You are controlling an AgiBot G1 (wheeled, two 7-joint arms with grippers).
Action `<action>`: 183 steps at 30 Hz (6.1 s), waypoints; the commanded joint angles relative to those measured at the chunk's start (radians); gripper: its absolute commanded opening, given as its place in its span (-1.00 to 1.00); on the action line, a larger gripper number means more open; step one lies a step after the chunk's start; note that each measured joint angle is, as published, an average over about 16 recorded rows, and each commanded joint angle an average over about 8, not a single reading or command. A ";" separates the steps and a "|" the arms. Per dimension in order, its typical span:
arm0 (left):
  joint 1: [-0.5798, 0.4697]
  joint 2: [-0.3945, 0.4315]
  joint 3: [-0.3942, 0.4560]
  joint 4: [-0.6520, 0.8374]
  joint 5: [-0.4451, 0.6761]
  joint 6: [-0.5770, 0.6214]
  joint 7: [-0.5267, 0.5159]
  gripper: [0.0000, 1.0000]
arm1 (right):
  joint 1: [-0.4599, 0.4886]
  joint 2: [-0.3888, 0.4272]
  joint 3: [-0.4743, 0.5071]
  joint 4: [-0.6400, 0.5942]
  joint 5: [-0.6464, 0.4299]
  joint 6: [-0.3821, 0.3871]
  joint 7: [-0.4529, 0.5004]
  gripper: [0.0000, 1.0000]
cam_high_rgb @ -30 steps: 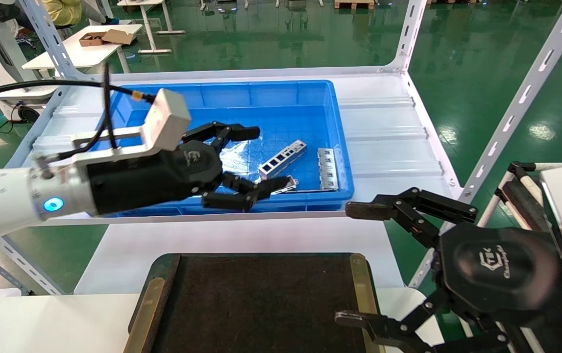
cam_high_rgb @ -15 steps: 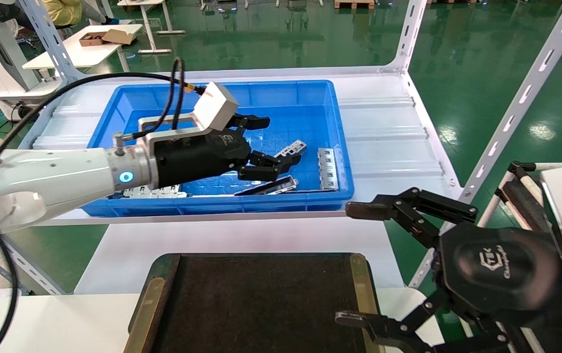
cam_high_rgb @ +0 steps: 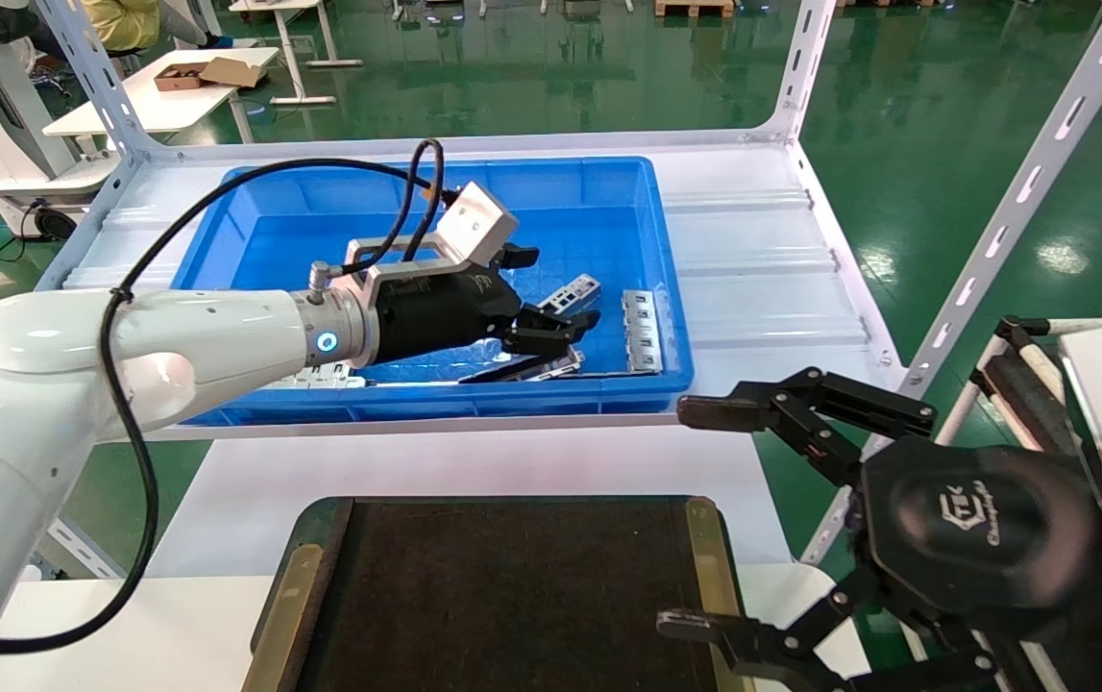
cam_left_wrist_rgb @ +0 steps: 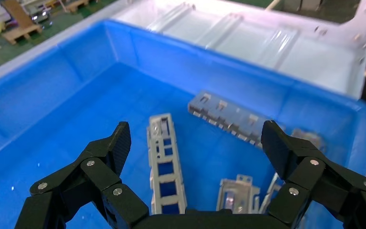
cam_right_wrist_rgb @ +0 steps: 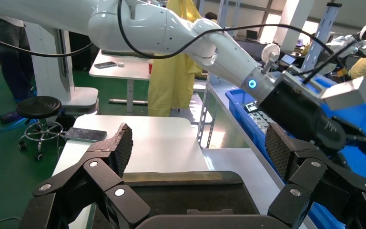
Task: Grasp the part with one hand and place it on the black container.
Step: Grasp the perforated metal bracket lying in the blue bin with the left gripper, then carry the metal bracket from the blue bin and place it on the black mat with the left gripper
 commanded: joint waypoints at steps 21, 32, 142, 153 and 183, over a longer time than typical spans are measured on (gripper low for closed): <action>0.002 0.029 0.103 0.046 -0.026 -0.122 -0.027 -1.00 | 0.000 0.000 0.000 0.000 0.000 0.000 0.000 -1.00; 0.003 0.028 0.154 0.047 -0.050 -0.159 -0.060 -1.00 | 0.000 0.000 0.000 0.000 0.000 0.000 0.000 -1.00; 1.044 -0.315 0.187 -1.090 -0.331 -0.726 -0.525 -1.00 | 0.000 0.000 -0.001 0.000 0.001 0.000 -0.001 -1.00; 1.014 -0.219 0.279 -1.054 -0.331 -0.976 -0.571 -1.00 | 0.000 0.000 -0.001 0.000 0.001 0.000 -0.001 -1.00; 0.809 -0.143 0.637 -0.949 -0.790 -1.354 -0.393 -1.00 | 0.000 0.000 -0.001 0.000 0.001 0.000 -0.001 -1.00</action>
